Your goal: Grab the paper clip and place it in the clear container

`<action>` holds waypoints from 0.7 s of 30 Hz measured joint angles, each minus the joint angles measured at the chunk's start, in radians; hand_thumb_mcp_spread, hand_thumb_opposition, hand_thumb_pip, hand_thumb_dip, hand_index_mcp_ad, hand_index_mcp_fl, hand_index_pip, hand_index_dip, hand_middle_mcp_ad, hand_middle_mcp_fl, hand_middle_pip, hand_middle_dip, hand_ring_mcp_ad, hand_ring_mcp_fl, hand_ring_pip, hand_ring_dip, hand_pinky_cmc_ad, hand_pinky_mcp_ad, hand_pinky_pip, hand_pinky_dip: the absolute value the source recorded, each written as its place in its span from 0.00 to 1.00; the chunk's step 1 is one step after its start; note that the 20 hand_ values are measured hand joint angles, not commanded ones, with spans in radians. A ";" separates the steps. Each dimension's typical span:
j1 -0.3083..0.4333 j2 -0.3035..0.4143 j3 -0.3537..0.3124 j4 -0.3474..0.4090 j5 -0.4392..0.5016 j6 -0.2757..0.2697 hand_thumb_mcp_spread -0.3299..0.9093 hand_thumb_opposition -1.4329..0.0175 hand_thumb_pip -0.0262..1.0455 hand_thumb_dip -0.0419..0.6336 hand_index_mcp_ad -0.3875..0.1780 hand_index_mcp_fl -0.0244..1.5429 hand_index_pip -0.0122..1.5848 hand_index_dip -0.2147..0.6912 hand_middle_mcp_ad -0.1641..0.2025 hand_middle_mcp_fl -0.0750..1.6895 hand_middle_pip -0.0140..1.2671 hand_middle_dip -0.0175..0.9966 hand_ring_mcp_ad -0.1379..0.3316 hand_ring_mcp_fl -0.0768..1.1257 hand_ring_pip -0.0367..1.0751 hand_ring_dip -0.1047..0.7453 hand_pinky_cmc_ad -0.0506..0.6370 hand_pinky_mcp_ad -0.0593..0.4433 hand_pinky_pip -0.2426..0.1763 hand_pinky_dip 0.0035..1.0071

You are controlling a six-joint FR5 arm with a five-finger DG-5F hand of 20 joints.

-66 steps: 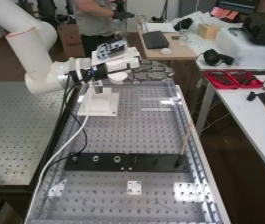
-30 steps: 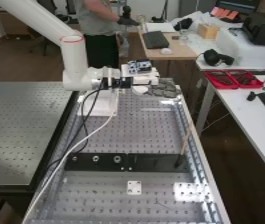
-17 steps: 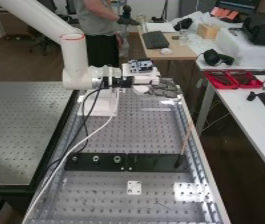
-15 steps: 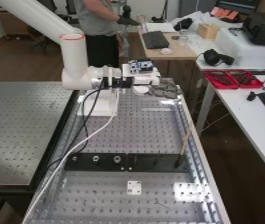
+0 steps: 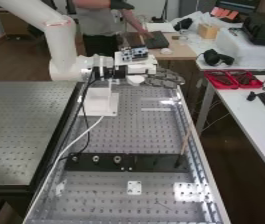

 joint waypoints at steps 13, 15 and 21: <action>-0.099 0.245 -0.086 -0.111 0.073 0.019 0.63 0.41 0.47 0.44 0.49 0.38 0.36 0.39 0.44 0.21 0.10 0.17 0.54 0.12 0.12 0.15 0.61 0.45 0.62 0.15; -0.113 0.278 -0.102 -0.132 0.094 0.014 0.63 0.41 0.47 0.44 0.50 0.38 0.35 0.42 0.44 0.21 0.10 0.17 0.54 0.12 0.12 0.15 0.59 0.47 0.62 0.15; -0.124 0.322 -0.122 -0.153 0.110 -0.013 0.63 0.41 0.46 0.44 0.50 0.38 0.32 0.46 0.44 0.21 0.10 0.17 0.54 0.12 0.12 0.15 0.58 0.49 0.62 0.15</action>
